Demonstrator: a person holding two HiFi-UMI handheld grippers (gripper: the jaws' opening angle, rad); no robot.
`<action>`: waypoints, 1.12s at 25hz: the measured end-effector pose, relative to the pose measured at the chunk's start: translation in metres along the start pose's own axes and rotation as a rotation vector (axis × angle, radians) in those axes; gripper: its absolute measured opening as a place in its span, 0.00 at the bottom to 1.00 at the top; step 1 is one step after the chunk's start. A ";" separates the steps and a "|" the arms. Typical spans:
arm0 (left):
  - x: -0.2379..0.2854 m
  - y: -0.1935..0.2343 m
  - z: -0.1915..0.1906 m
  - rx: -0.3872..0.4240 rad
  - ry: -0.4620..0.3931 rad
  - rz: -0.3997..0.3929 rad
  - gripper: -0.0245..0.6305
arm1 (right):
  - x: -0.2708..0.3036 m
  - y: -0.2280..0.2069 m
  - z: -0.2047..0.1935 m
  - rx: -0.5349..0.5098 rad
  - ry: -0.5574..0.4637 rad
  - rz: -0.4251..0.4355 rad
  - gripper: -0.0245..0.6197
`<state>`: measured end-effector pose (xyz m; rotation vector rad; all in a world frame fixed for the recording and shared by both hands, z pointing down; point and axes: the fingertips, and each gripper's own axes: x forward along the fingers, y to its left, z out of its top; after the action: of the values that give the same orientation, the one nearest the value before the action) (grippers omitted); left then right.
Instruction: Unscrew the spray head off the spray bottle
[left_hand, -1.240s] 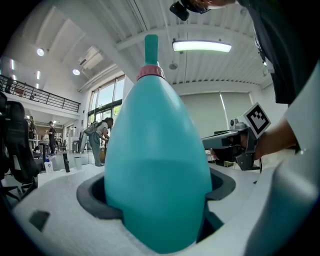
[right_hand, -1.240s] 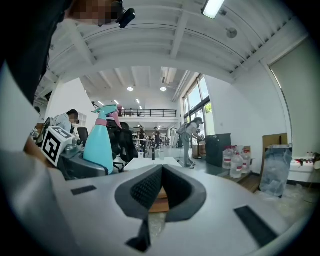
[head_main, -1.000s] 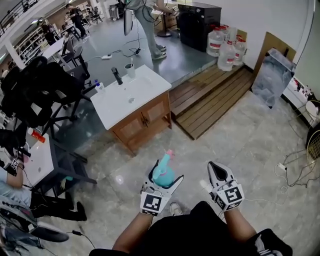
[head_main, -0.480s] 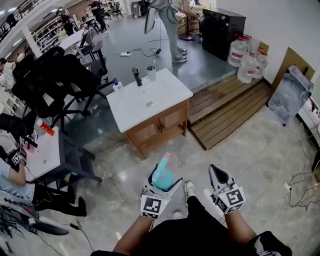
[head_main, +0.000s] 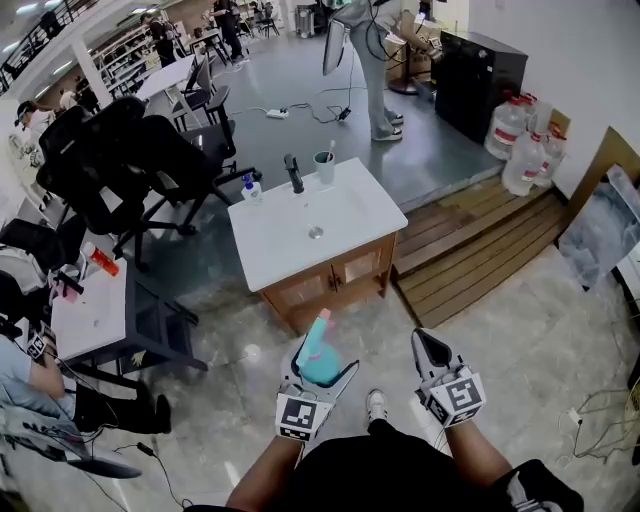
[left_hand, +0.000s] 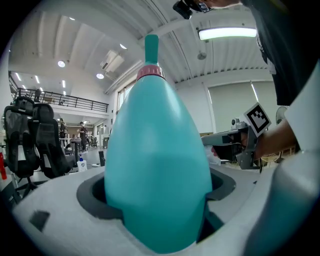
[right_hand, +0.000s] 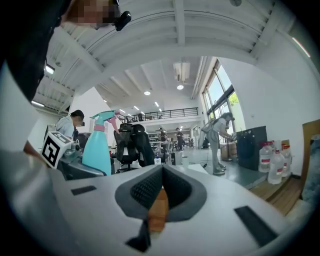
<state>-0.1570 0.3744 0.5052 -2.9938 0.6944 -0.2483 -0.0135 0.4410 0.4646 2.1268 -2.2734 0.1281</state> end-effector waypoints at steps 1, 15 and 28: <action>0.007 0.005 0.002 -0.006 0.002 0.013 0.76 | 0.008 -0.006 0.006 -0.008 -0.012 0.008 0.05; 0.080 0.074 0.005 -0.029 0.017 0.204 0.76 | 0.112 -0.075 0.021 -0.027 -0.049 0.174 0.05; 0.109 0.162 -0.023 -0.069 0.054 0.333 0.76 | 0.202 -0.070 0.028 -0.012 -0.037 0.313 0.05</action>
<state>-0.1342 0.1801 0.5282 -2.8778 1.2116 -0.2918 0.0436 0.2337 0.4550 1.7665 -2.6045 0.0806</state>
